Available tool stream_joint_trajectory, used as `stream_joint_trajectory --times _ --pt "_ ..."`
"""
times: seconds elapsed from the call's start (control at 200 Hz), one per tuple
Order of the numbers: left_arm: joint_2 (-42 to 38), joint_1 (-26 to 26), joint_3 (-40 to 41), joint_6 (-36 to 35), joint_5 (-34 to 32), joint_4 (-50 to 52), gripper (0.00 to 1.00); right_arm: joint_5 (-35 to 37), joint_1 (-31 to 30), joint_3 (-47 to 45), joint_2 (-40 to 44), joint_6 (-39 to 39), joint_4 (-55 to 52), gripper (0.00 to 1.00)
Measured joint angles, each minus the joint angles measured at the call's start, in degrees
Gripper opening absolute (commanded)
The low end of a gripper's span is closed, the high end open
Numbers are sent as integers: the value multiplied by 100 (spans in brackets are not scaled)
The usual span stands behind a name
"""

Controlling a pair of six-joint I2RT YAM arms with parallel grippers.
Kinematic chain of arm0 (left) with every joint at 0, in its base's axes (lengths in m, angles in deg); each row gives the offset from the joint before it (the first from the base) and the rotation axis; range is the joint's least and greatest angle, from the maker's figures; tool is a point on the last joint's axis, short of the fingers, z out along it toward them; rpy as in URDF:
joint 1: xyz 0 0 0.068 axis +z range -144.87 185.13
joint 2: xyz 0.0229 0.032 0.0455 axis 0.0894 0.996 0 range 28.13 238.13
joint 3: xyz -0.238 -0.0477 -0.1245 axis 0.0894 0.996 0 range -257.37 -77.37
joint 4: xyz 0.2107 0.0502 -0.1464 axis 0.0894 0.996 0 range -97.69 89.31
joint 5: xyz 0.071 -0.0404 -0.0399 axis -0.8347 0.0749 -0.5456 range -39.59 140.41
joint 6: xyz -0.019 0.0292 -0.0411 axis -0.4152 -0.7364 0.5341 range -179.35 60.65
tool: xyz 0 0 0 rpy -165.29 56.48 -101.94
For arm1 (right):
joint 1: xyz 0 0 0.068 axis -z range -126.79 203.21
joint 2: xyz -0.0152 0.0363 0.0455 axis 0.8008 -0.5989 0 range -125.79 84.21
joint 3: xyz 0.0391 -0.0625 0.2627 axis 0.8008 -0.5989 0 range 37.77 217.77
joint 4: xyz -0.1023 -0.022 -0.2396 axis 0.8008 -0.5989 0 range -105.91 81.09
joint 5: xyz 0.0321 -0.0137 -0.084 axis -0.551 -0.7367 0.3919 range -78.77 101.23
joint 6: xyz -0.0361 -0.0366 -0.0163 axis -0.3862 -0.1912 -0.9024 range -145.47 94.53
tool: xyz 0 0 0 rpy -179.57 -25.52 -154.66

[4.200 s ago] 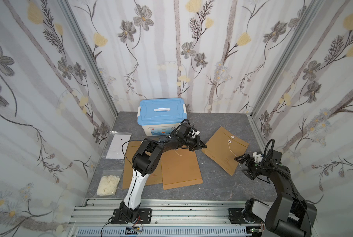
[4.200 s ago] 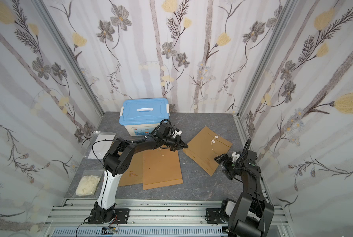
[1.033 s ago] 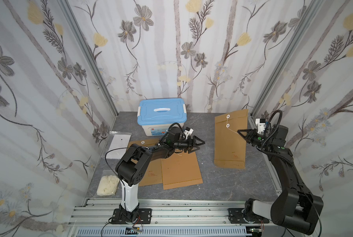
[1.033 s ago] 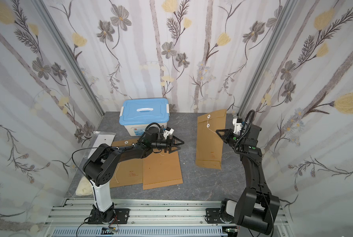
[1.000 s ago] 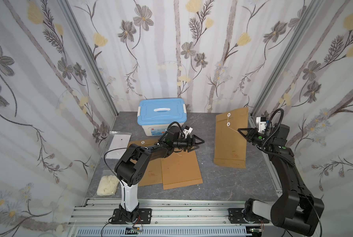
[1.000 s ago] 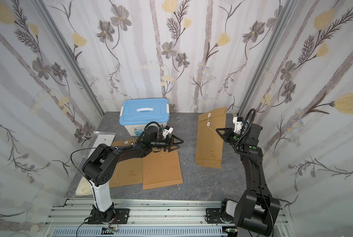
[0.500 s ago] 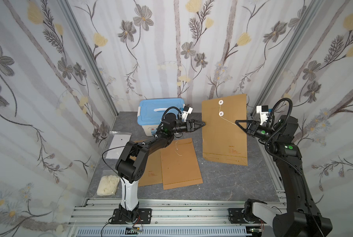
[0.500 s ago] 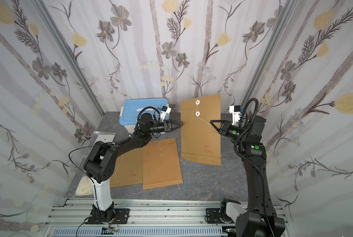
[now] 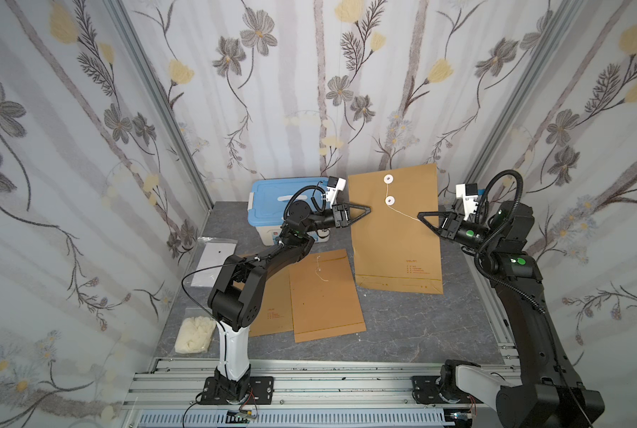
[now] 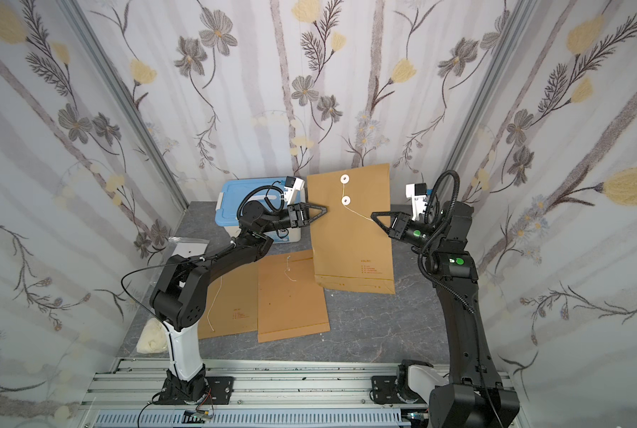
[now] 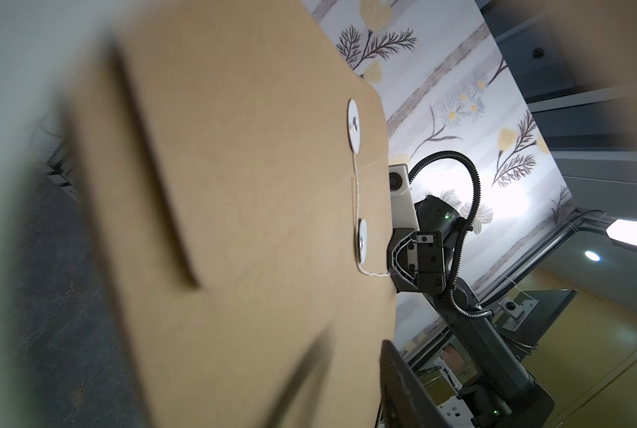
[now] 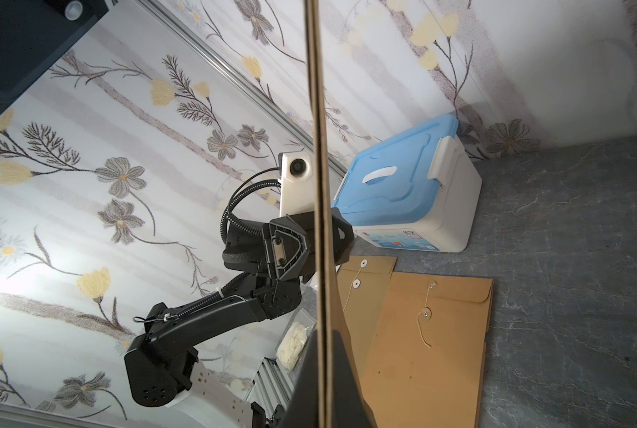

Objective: Close the mouth of the file bag
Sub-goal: Pick up the file bag from the center of the board.

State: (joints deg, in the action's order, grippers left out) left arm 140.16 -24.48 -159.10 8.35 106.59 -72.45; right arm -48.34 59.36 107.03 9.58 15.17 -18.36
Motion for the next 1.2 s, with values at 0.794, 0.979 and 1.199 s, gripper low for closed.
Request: stream_joint_trajectory --times 0.794,0.979,1.199 --pt "-940 4 35 -1397 214 1777 0 946 63 -31 168 -479 -304 79" --pt "-1360 2 -63 -2634 260 3211 0 1375 140 -90 501 -855 -361 85" --pt "-1373 7 -730 -3355 546 4319 0 1130 227 -85 332 -1799 -354 85"
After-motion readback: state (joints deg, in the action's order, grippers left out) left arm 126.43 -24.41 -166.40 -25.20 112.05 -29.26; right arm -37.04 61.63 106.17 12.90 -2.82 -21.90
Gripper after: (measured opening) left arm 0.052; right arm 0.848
